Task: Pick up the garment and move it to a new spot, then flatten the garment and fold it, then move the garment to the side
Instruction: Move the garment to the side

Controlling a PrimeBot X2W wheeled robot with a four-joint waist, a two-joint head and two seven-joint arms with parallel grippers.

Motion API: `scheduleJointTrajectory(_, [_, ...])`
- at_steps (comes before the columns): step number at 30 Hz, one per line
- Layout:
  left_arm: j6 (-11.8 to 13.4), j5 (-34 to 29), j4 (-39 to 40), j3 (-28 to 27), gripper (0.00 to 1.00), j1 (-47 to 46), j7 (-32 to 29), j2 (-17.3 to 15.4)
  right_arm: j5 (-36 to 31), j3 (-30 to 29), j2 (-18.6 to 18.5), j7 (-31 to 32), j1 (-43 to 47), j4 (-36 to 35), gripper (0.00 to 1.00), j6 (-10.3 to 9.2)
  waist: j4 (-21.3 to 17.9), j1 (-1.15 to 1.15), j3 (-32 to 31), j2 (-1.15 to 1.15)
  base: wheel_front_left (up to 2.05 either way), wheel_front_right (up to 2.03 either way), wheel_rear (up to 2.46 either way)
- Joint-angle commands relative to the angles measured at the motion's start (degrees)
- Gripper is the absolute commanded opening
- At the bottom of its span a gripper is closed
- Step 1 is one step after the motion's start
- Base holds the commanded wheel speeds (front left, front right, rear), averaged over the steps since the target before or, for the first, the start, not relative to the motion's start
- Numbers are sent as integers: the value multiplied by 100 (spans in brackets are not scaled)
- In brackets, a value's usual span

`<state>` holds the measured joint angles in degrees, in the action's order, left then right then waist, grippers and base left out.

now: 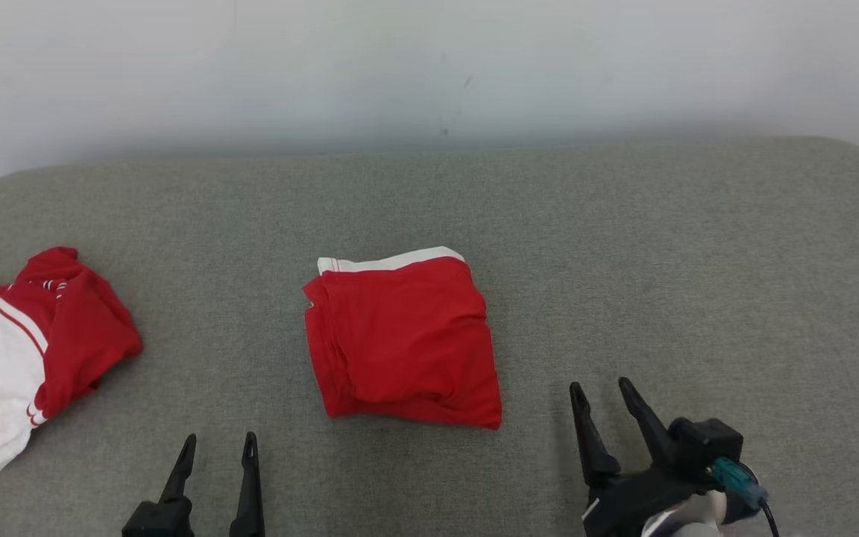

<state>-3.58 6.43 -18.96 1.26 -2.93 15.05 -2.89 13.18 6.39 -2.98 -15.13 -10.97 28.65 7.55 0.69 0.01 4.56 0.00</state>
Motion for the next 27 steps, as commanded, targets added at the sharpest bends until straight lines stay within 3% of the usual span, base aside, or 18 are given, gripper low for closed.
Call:
scheduleJointTrajectory(1, [-19, 21, 2, 35, 100, -107, 18, 2, 157, 159, 11, 1, -181, 89, 100, -14, 176, -1, 183, 0, 0, 0, 0])
scheduleJointTrajectory(8, [-22, 53, -45, 216, 100, -253, 18, 3, 752, 860, 8, 0, -1076, 851, 100, -14, 462, -1, 396, 0, 0, 0, 0])
scheduleJointTrajectory(15, [6, 133, -49, 366, 100, -366, 18, 2, 1359, 1172, 10, 1, -1896, 1813, 100, -14, 731, -1, 565, 0, 0, 0, 0])
scheduleJointTrajectory(23, [40, 201, -64, 370, 100, -417, 18, 2, 1915, 1596, 11, 130, -2215, 2665, 100, -14, 851, -1, 654, 0, 0, 0, 0])
scheduleJointTrajectory(24, [43, 196, -65, 370, 100, -419, 18, 2, 1926, 1684, 14, 124, -2239, 2758, 63, -14, 851, -1, 661, 0, 0, 0, 0])
scheduleJointTrajectory(25, [45, 193, -67, 368, 100, -422, 18, 2, 1962, 1743, 15, 109, -2263, 2826, 40, -14, 847, -1, 668, 0, 0, 0, 0])
scheduleJointTrajectory(26, [44, 191, -66, 362, 100, -422, 18, 2, 2017, 1781, 18, 97, -2296, 2881, 4, -14, 840, -1, 671, 0, 0, 0, 0])
scheduleJointTrajectory(27, [48, 189, -61, 353, 100, -427, 18, 2, 2023, 1808, 18, 82, -2328, 2937, 0, -14, 827, -1, 674, 0, 0, 0, 0])
